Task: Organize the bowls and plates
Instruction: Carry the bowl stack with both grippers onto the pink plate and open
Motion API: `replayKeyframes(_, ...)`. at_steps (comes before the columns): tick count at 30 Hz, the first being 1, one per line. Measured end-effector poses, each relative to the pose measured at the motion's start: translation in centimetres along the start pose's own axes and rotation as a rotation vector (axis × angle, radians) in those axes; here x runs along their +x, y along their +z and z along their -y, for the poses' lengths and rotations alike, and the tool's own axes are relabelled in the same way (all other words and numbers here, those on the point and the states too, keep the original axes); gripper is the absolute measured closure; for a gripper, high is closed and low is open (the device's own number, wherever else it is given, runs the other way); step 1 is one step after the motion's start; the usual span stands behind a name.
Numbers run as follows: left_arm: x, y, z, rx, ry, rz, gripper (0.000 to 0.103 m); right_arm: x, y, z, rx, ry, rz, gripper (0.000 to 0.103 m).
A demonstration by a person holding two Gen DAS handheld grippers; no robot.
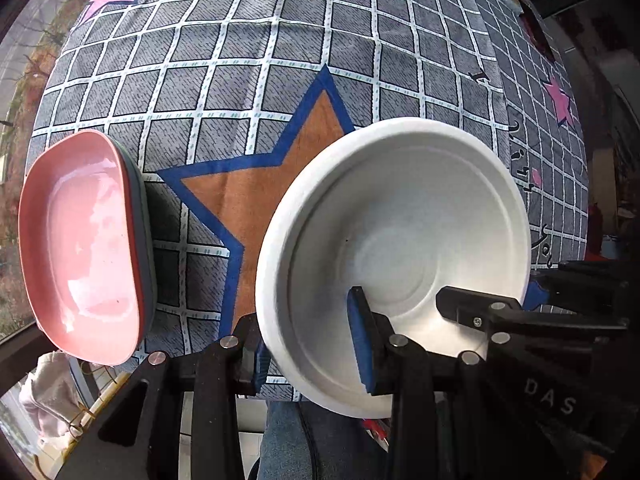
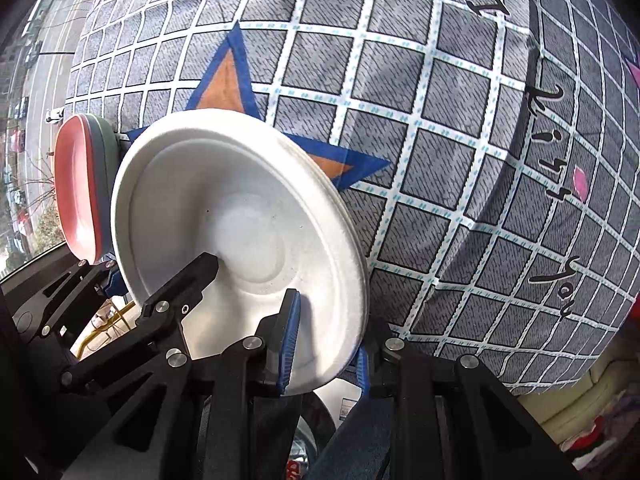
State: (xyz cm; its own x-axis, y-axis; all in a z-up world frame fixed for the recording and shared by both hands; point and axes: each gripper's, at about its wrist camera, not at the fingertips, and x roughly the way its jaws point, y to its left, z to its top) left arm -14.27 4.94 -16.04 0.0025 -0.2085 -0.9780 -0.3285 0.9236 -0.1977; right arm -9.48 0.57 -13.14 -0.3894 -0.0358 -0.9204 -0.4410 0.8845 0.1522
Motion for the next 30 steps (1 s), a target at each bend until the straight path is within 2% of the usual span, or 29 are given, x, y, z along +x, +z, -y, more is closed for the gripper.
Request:
replayKeyframes(4, -2.2, 0.3, -2.5, -0.054, -0.001, 0.063, 0.066, -2.1, 2.3, -3.6, -0.059, -0.028, 0.040, 0.076)
replayKeyframes(8, -4.2, 1.0, -6.3, -0.117, 0.004, 0.121, 0.066, -4.1, 3.1, -7.9, -0.120, -0.048, 0.089, 0.076)
replayKeyframes(11, -5.6, 1.3, -8.1, -0.155, 0.016, 0.157, 0.066, -5.4, 4.8, -12.0, -0.156, -0.050, 0.115, 0.076)
replayKeyframes(12, -6.1, 2.3, -9.9, -0.170, 0.019, 0.167, 0.066, -5.9, 5.4, -13.4, -0.166, -0.049, 0.121, 0.076)
replayKeyframes(13, -6.4, 2.3, -10.4, -0.181, 0.025, 0.177, 0.066, -6.3, 6.3, -14.9, -0.174, -0.046, 0.126, 0.076)
replayKeyframes(15, -7.6, 2.4, -15.0, -0.196, 0.037, 0.196, 0.066, -6.6, 7.3, -17.3, -0.191, -0.040, 0.135, 0.076)
replayKeyframes(16, -8.0, 2.4, -16.1, -0.204, 0.041, 0.202, 0.066, -6.7, 7.6, -18.5, -0.204, -0.038, 0.139, 0.076)
replayKeyframes(20, -9.7, 1.2, -22.7, -0.244, 0.046, 0.218, 0.066, -5.6, 9.6, -24.1, -0.266, -0.045, 0.140, 0.076)
replayKeyframes(21, -10.6, 0.2, -25.6, -0.256, 0.046, 0.219, 0.066, -5.2, 9.8, -25.4, -0.282, -0.049, 0.138, 0.076)
replayKeyframes(26, -10.7, -2.0, -28.8, -0.325, 0.053, 0.203, 0.066, -0.8, 9.7, -28.9, -0.353, -0.059, 0.109, 0.076)
replayKeyframes(30, -9.5, -2.5, -30.5, -0.369, 0.049, 0.176, 0.066, 2.7, 10.3, -31.7, -0.390, -0.062, 0.079, 0.076)
